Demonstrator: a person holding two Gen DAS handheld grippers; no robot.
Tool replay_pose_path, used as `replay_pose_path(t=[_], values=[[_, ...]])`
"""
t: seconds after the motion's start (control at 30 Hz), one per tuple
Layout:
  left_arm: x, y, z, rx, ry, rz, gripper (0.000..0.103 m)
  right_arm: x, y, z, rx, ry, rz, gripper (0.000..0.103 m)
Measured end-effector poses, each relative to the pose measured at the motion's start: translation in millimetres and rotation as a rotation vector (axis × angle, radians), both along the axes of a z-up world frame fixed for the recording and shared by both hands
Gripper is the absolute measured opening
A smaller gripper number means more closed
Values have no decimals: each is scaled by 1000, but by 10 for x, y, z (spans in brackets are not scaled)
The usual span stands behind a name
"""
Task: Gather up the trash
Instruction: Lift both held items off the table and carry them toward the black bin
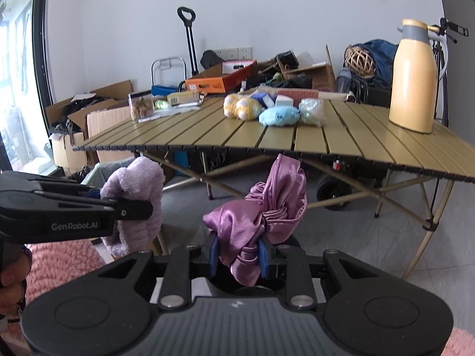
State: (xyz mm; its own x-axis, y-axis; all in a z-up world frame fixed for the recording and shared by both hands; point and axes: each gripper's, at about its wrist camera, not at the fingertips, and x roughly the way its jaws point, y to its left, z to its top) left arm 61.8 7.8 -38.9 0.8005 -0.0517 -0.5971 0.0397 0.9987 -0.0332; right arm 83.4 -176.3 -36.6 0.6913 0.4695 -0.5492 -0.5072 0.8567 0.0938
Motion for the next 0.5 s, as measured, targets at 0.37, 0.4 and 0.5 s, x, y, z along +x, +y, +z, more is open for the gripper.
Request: replay_pose_path(t=[0.37, 0.4, 0.5], values=[[197, 24, -187, -20, 99, 7, 26, 129, 56, -212, -28, 87, -14, 25], [223, 26, -210, -24, 109, 7, 26, 145, 63, -235, -31, 95, -15, 25], [305, 25, -278, -33, 141, 8, 26, 196, 58, -310, -38, 119, -20, 25]])
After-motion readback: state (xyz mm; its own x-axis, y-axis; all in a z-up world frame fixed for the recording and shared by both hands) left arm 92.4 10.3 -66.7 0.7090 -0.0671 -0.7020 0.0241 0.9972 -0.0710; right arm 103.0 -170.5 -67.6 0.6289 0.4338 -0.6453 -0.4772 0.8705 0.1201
